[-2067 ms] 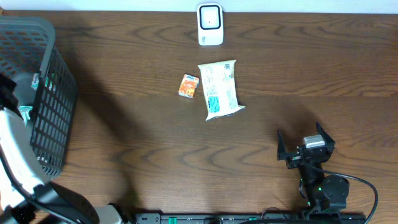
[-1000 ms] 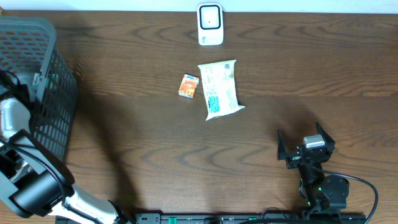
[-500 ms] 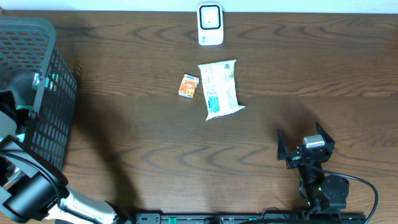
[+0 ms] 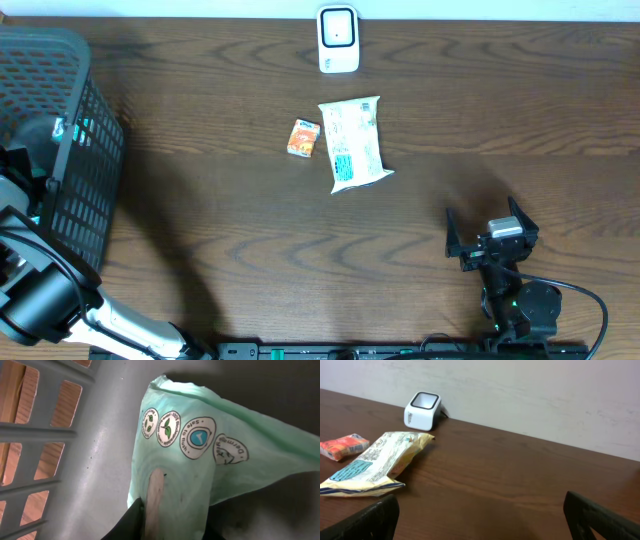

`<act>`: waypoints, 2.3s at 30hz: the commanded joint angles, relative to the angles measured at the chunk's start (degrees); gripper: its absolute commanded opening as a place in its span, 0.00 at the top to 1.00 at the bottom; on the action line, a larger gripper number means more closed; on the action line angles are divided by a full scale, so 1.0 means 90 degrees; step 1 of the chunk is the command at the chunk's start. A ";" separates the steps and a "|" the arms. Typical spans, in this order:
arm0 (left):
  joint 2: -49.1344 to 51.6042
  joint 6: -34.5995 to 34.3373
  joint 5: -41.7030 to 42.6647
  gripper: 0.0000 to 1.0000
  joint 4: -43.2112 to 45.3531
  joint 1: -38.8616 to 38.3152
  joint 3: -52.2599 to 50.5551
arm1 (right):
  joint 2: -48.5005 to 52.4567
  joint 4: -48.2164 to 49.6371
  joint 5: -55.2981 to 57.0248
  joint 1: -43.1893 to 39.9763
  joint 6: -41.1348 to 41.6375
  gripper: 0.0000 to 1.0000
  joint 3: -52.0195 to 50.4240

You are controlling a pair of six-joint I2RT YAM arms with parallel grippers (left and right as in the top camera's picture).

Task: Scan the item barcode
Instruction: 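Grasp the green tissue pack in the basket with the left gripper, then carry the green pack out and drop it left of the orange pack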

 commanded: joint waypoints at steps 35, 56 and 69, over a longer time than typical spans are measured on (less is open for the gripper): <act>-0.4124 -0.7652 0.5141 0.93 0.2402 -0.2878 -0.0053 | -0.0039 -0.0024 0.0002 0.0056 -0.0017 0.01 -0.0007; -0.1919 -0.5129 -0.0104 0.91 -0.0600 -0.6611 -0.0053 | -0.0036 -0.0024 0.0002 0.0056 -0.0017 0.01 -0.0007; -0.0537 -0.5151 -0.0102 0.61 -0.0119 -0.6897 -0.0053 | -0.0036 -0.0024 0.0002 0.0056 -0.0017 0.01 -0.0007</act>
